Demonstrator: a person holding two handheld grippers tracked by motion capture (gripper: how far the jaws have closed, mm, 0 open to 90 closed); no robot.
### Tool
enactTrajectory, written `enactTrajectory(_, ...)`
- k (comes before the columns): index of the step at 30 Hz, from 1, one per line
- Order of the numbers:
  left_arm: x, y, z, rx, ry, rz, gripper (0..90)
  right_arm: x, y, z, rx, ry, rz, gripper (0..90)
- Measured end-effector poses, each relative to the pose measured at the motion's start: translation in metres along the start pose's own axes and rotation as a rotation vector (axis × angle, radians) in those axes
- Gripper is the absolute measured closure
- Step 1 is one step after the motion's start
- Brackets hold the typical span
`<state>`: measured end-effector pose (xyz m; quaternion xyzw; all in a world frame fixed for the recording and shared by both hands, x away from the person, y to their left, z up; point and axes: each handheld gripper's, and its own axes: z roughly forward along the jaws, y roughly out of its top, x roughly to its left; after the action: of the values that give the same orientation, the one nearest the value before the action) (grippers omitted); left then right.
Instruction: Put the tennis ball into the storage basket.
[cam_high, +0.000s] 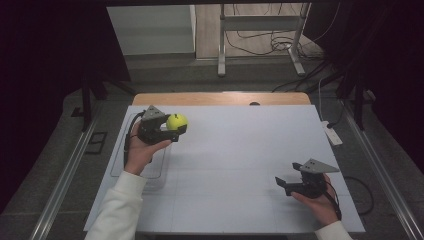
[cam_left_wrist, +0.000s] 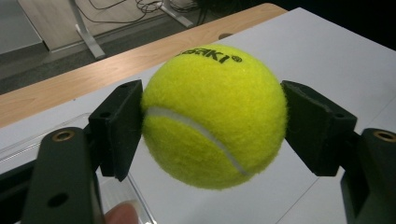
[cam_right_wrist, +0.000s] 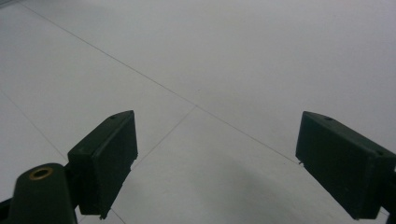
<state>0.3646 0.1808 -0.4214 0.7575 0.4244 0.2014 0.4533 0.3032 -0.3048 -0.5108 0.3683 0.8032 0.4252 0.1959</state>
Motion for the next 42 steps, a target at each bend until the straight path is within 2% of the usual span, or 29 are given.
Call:
enactTrajectory(20, 0.020, -0.004, -0.005, -0.007, 0.069, -0.040, 26.4, 0.000, 0.000, 0.000, 0.004, -0.001, -0.004, 13.5)
enactTrajectory(42, 0.040, -0.009, -0.005, -0.011, 0.121, -0.070, 26.3, 0.000, 0.000, 0.000, 0.002, 0.001, -0.009, 13.7)
